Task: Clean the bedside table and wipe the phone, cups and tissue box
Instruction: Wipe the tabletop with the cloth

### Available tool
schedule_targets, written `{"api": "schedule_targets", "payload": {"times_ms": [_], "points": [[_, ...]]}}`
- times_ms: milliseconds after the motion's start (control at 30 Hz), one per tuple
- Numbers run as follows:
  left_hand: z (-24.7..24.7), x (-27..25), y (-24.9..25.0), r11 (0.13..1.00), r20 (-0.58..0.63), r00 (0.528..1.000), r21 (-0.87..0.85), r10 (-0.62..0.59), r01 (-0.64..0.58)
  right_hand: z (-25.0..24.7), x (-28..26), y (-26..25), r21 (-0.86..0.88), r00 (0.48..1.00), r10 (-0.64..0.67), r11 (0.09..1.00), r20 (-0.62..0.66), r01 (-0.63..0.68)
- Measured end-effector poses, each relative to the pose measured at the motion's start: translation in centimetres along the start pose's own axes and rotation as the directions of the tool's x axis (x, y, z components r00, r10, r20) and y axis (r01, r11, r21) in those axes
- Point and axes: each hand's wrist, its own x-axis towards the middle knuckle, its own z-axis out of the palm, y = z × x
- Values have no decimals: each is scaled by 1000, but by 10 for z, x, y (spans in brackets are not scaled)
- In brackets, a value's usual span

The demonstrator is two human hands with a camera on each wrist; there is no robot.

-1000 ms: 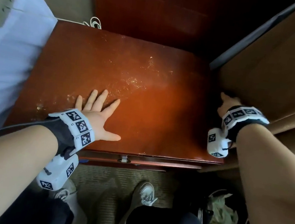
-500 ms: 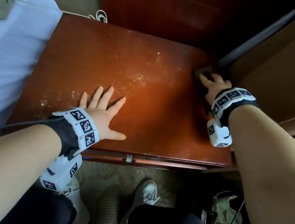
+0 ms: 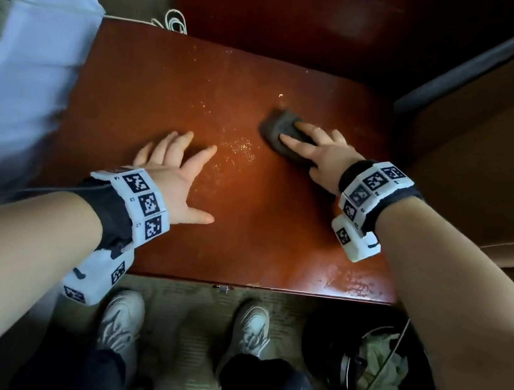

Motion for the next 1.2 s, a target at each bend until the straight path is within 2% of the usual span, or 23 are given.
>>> {"api": "schedule_targets", "payload": {"times_ms": [67, 100, 167, 200, 233, 300, 367, 400, 433, 467, 533, 600, 667, 733, 767, 833, 867, 933, 967, 1000, 1067, 1133, 1200], "points": [[-10, 9, 3, 1000, 42, 999, 12, -3, 3, -9, 3, 25, 91, 982, 188, 978, 6, -188], [-13, 13, 5, 1000, 65, 998, 21, -6, 4, -13, 4, 38, 160, 942, 335, 929, 8, -332], [-13, 20, 5, 999, 100, 995, 34, -15, 12, -22, 6, 57, 233, 818, 574, 791, 38, -566], [-12, 22, 4, 999, 112, 993, 36, -25, 21, -26, 7, 61, 238, 779, 626, 752, 36, -615], [-12, 24, 2, 999, 119, 992, 41, -33, 29, -32, 10, 61, 244, 771, 637, 745, 18, -621], [-11, 25, -1, 997, 145, 989, 67, -37, 27, -38, 18, 47, 299, 843, 536, 810, -32, -504], [-11, 27, -2, 995, 161, 986, 98, -37, 21, -34, 28, 18, 299, 966, 246, 931, -82, -212], [-11, 28, -2, 994, 171, 984, 108, -40, 21, -30, 31, 1, 248, 996, 66, 967, -61, -49], [-11, 28, -2, 993, 182, 982, 118, -43, 22, -25, 34, -12, 176, 996, -82, 981, -20, 85], [-11, 29, -2, 992, 192, 980, 128, -47, 22, -22, 39, -16, 102, 988, -156, 983, 20, 153], [-12, 30, -1, 991, 214, 975, 134, -54, 26, -27, 50, -1, 58, 996, -85, 995, 28, 83], [-12, 31, -1, 991, 216, 975, 127, -60, 33, -37, 52, 27, 142, 980, 198, 970, 9, -198], [-12, 31, -1, 992, 210, 976, 123, -58, 32, -43, 42, 53, 176, 874, 485, 859, 20, -481], [-12, 31, -2, 991, 209, 976, 128, -57, 30, -51, 35, 64, 122, 795, 607, 787, 23, -605], [-12, 30, -2, 991, 211, 976, 131, -55, 27, -55, 37, 62, 120, 793, 609, 787, 6, -605], [-11, 30, -2, 991, 209, 977, 134, -52, 24, -65, 47, 45, 207, 851, 524, 838, -47, -505], [-10, 30, -2, 990, 207, 977, 137, -52, 24, -68, 55, 32, 243, 901, 424, 887, -89, -393], [-10, 30, -2, 990, 207, 977, 140, -49, 20, -68, 68, -3, 222, 985, 116, 971, -128, -85], [-9, 30, -2, 990, 207, 977, 138, -49, 20, -66, 73, -20, 156, 994, -37, 986, -103, 53], [-9, 31, -3, 991, 206, 977, 135, -49, 21, -61, 80, -30, 75, 991, -124, 989, -50, 128], [-8, 32, -3, 991, 205, 978, 131, -45, 18, -59, 93, -30, 44, 997, -74, 996, 17, 73], [-6, 33, -4, 992, 197, 980, 125, -38, 13, -65, 91, -11, 126, 988, 153, 980, 1, -152], [-4, 34, -5, 993, 182, 983, 122, -28, 6, -66, 75, 20, 99, 920, 393, 915, -7, -390]]}}
